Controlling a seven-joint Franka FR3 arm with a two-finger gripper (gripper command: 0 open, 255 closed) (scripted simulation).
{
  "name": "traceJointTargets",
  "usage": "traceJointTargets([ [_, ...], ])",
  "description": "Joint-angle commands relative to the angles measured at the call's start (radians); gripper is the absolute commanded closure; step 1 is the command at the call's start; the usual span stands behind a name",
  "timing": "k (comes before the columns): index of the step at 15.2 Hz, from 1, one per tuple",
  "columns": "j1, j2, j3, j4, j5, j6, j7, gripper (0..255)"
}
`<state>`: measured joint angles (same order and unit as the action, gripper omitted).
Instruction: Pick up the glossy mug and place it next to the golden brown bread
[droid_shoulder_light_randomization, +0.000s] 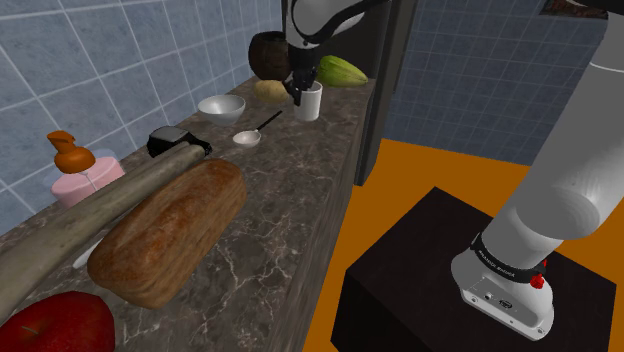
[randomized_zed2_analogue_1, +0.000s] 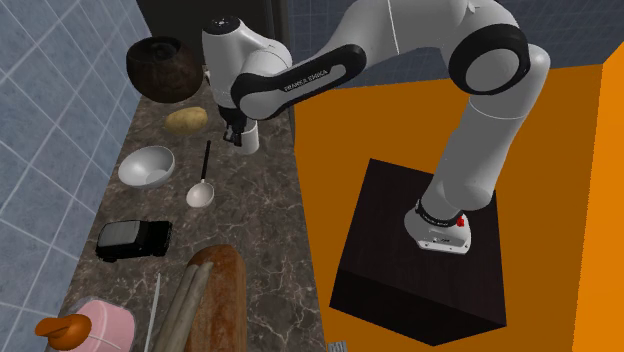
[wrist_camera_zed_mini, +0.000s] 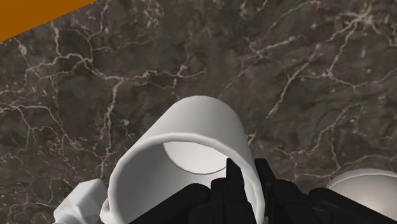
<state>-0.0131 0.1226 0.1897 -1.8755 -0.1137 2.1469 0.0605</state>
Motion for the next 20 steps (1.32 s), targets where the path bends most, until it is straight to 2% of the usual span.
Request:
traceJointTargets([
  [1, -0.001, -0.009, 0.0, 0.018, 0.004, -0.027, -0.005, 255],
  [20, 0.002, -0.029, 0.004, 0.248, 0.018, -0.276, -0.027, 255],
])
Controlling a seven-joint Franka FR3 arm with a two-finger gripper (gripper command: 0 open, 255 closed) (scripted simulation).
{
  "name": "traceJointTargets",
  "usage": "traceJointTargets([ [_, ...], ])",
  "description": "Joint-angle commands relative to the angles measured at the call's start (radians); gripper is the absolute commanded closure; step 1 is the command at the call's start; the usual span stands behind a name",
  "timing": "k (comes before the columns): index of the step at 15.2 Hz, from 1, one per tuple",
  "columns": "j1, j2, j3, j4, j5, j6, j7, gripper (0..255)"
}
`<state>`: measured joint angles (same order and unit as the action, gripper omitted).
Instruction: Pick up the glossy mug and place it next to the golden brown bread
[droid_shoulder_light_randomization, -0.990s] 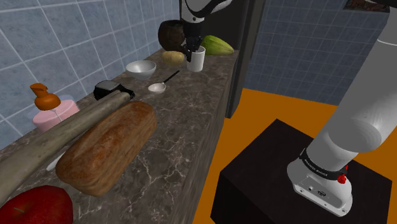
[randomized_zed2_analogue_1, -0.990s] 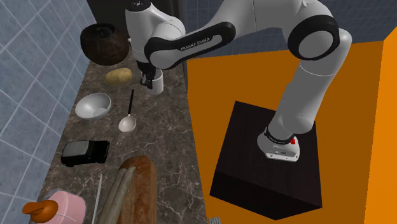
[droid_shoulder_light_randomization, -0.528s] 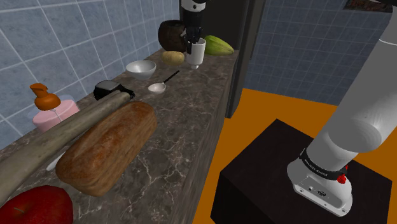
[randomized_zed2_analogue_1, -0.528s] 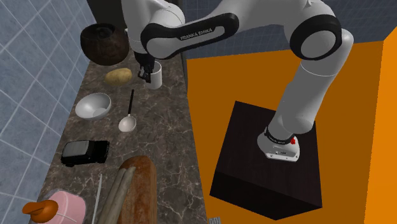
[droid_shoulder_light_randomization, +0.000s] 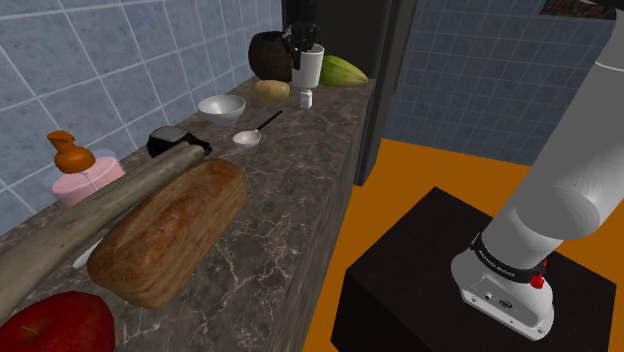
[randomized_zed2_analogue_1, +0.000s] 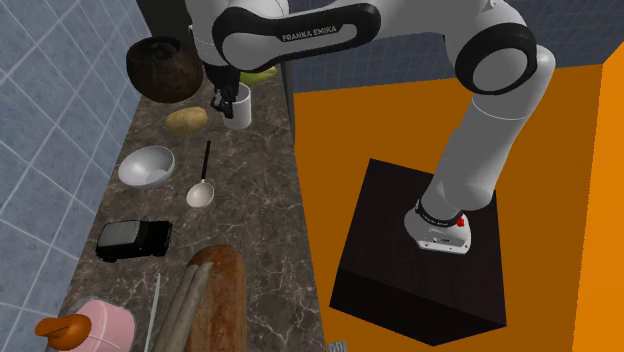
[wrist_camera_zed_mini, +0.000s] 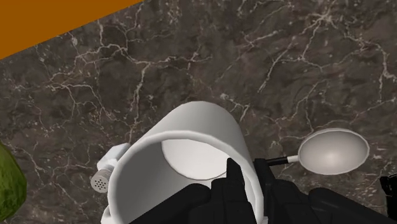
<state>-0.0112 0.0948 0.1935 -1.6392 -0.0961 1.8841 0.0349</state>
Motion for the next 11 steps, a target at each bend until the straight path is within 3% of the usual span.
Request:
traceJointTargets([
  [1, 0.0, 0.0, 0.0, 0.027, 0.001, -0.027, -0.003, 255],
  [6, 0.002, 0.01, 0.001, 0.107, 0.0, -0.097, -0.006, 255],
  [11, 0.052, -0.079, 0.045, -0.001, 0.002, -0.084, 0.091, 255],
])
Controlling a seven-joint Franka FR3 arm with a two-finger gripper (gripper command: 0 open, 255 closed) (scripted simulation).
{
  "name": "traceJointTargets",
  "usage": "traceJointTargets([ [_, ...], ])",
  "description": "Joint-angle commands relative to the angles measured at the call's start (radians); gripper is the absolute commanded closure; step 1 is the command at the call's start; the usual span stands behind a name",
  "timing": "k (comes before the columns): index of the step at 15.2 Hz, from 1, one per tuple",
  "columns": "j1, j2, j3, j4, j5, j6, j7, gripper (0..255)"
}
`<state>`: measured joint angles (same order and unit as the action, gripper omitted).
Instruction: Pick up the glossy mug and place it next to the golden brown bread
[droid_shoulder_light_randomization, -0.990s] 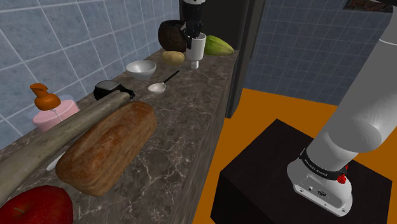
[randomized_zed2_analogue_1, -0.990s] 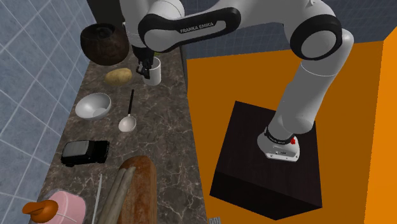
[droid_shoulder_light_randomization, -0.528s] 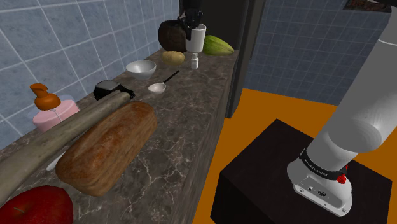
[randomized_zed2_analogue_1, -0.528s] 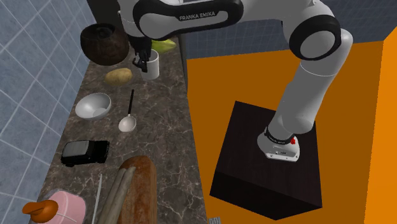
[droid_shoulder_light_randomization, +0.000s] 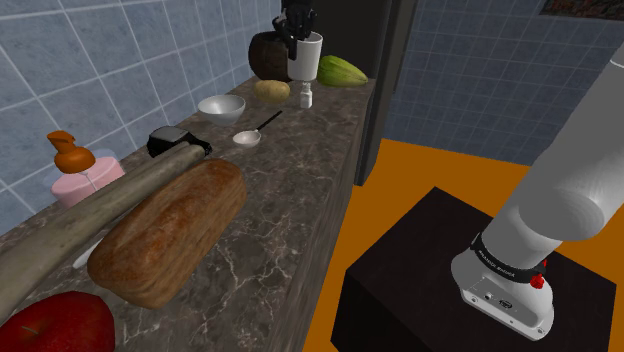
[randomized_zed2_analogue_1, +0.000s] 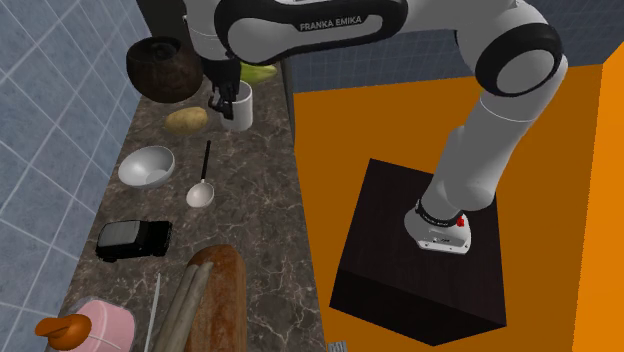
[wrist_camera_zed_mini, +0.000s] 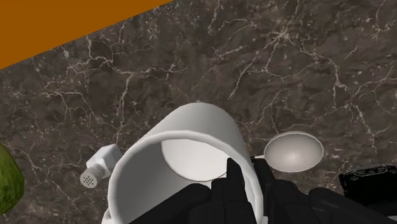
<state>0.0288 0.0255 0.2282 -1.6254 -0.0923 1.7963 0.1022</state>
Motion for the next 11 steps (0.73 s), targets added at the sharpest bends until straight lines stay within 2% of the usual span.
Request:
traceJointTargets([
  [1, 0.022, -0.024, 0.021, -0.032, -0.001, 0.005, 0.044, 255],
  [11, 0.123, -0.12, 0.134, -0.131, 0.004, -0.008, 0.258, 255],
])
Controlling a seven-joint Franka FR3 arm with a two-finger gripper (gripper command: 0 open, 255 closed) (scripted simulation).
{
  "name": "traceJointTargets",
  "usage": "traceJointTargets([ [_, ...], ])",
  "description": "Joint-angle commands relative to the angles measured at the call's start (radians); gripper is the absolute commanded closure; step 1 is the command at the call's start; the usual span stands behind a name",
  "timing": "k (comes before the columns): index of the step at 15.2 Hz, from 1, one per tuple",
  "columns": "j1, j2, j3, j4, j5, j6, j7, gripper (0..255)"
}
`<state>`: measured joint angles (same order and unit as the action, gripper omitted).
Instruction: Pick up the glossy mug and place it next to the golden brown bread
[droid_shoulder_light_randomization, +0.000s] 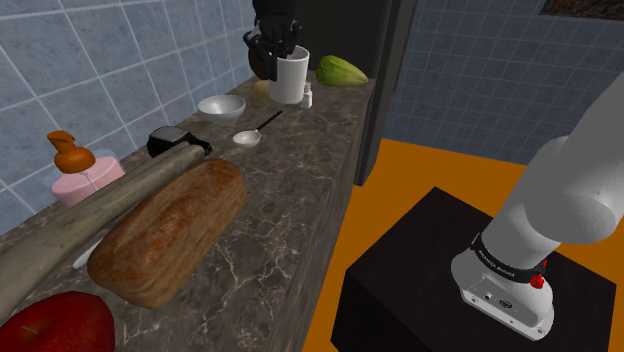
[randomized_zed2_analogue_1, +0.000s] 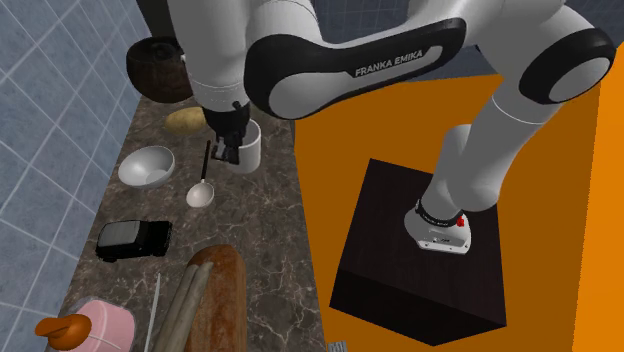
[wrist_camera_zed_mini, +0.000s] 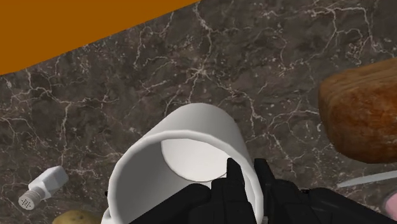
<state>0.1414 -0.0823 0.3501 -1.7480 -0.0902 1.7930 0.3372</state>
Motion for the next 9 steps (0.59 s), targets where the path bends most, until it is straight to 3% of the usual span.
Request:
traceJointTargets([
  [1, 0.021, -0.016, 0.025, -0.011, 0.002, -0.008, 0.046, 255],
  [9, 0.106, -0.008, 0.134, 0.008, -0.012, -0.042, 0.24, 255],
])
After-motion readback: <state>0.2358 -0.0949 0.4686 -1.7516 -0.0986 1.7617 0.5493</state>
